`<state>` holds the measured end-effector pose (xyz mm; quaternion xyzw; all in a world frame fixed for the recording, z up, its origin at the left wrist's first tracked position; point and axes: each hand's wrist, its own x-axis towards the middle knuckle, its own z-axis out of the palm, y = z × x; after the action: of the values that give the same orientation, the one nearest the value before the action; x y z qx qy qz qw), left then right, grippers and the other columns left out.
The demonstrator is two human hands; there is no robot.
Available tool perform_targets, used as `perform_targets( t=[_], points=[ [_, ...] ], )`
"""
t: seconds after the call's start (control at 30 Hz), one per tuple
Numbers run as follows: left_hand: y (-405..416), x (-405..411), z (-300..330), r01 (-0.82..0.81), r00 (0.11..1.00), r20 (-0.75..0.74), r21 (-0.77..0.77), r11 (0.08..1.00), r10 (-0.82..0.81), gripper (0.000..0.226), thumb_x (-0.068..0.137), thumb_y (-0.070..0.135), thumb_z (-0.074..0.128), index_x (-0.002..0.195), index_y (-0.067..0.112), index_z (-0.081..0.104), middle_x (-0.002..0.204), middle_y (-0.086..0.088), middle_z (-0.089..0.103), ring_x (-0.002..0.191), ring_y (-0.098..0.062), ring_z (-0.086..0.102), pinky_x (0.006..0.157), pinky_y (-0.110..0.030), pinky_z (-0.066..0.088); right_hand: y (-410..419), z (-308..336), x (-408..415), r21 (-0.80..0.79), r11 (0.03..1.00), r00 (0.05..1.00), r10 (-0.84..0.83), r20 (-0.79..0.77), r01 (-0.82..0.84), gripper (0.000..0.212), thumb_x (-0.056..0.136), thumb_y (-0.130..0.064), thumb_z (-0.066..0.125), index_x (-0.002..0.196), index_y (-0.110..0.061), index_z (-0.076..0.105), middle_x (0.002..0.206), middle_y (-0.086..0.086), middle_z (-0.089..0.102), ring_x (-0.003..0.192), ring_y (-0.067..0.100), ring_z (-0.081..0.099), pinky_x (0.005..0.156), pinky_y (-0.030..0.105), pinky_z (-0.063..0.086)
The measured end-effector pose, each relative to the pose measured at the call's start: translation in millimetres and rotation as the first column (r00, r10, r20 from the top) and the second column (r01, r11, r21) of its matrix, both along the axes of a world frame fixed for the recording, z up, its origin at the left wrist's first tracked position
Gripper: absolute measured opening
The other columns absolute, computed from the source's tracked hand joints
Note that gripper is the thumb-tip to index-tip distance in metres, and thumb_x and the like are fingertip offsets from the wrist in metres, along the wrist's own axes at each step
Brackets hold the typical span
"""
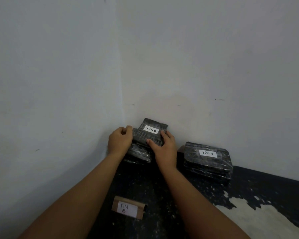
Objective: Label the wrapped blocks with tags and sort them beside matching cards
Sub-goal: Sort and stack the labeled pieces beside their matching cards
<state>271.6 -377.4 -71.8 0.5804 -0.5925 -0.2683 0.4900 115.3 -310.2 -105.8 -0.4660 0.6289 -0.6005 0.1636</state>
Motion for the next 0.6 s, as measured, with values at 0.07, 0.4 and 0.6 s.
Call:
perform_targets(
  t=[0.07,0.4,0.6],
  points=[
    [7,14,-10,0.114,0.991,0.077,-0.040,0.993,-0.111,0.030,0.101,0.049,0.060,0.092,0.027,0.077,0.093,0.007,0.077,0.093,-0.019,0.074,0.074,-0.029,0.051,-2,-1,0,0.020,1.000,0.999,-0.012,-0.043,0.013,0.080,0.091,-0.038,0.090,0.157,-0.009,0.058,0.167,0.006,0.045,0.152,0.022,0.047,0.126,0.031,0.037],
    [18,54,-50,0.440,0.786,0.455,0.065,0.896,-0.419,0.148,0.051,0.072,0.098,0.164,0.065,0.002,0.157,0.013,0.055,0.136,-0.011,0.060,0.110,-0.040,0.054,-7,-7,22,0.055,0.998,0.991,0.027,-0.132,-0.020,0.072,0.092,-0.042,0.086,0.156,-0.024,0.060,0.137,0.005,0.063,0.127,0.027,0.062,0.112,0.047,0.055],
    [-7,58,-57,0.393,0.889,0.211,0.104,0.914,-0.406,0.150,0.044,0.073,0.102,0.166,0.058,0.017,0.159,0.020,0.051,0.143,-0.007,0.054,0.121,-0.041,0.046,-11,4,15,0.076,0.996,0.998,0.055,-0.006,-0.055,0.064,0.095,-0.038,0.085,0.152,-0.024,0.061,0.146,0.002,0.063,0.129,0.018,0.063,0.105,0.025,0.048]
  ],
)
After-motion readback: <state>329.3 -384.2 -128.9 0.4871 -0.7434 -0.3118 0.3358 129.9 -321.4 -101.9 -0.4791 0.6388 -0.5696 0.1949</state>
